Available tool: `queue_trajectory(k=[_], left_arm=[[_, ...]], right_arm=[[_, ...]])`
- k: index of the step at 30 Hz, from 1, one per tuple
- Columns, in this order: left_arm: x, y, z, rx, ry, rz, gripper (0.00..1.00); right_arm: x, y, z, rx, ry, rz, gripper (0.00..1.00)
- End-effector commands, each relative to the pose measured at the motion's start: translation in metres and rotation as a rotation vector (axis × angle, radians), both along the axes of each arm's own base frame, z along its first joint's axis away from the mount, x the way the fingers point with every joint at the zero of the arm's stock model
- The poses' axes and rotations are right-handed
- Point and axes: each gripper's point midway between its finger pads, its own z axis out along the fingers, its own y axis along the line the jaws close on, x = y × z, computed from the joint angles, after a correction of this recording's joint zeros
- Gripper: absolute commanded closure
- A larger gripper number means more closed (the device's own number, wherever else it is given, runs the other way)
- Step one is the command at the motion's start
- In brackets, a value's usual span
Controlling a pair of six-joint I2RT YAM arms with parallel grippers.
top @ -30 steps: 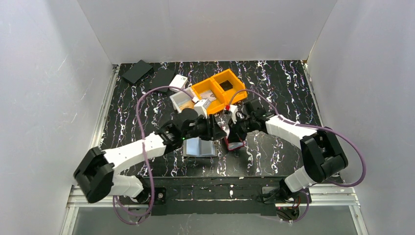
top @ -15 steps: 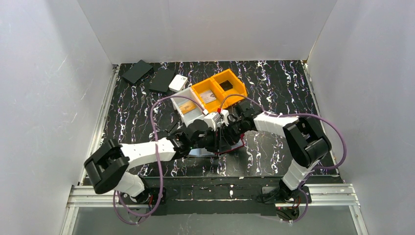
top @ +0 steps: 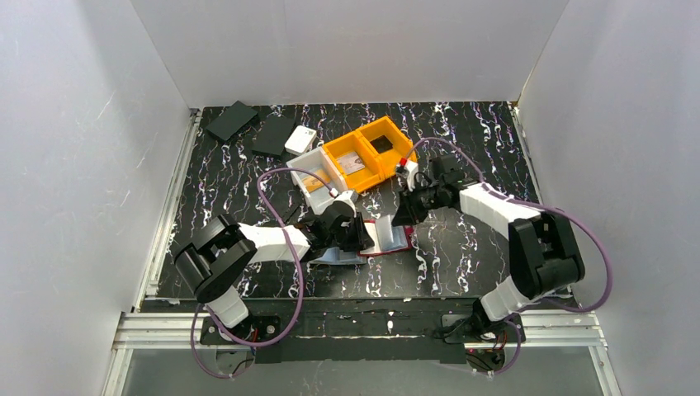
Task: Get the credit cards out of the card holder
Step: Open the card holder at the center of the board.
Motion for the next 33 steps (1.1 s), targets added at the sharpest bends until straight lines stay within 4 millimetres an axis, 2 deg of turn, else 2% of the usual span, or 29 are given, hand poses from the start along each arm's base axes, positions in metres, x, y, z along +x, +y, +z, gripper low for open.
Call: queue_trajectory(k=[1,3,8,12,18,21,24,26,28,33], left_arm=[[0.002,0.016,-0.006,0.039,0.007,0.068,0.83],[-0.002,0.018,-0.009,0.045,0.019,0.062,0.82],[-0.007,0.013,-0.009,0.03,0.039,0.028,0.82],[-0.008,0.011,-0.009,0.028,0.046,0.018,0.82],[-0.008,0.011,-0.005,0.021,0.037,0.008,0.81],[-0.009,0.01,0.003,0.006,0.018,-0.008,0.79],[-0.01,0.012,0.014,-0.012,-0.01,-0.019,0.78],[-0.011,0.015,0.023,-0.027,-0.033,-0.015,0.77],[-0.012,0.02,0.03,-0.035,-0.052,-0.009,0.77],[-0.021,0.035,0.051,-0.078,-0.091,0.017,0.74]], right_arm=[[0.022,-0.024,0.009,-0.073,-0.131,-0.118,0.77],[0.02,-0.024,0.005,-0.086,-0.119,-0.116,0.79],[0.01,-0.016,-0.005,-0.111,-0.097,-0.057,0.92],[0.007,-0.015,-0.015,-0.148,-0.092,-0.043,0.94],[-0.013,0.005,-0.03,-0.172,-0.059,0.048,0.94],[-0.024,0.018,-0.027,-0.113,-0.015,0.103,0.94],[-0.035,0.033,-0.012,-0.004,0.016,0.166,0.92],[-0.035,0.04,-0.009,0.026,0.021,0.169,0.9],[-0.029,0.041,-0.015,0.005,0.021,0.144,0.88],[-0.02,0.035,-0.051,-0.131,0.043,0.08,0.85]])
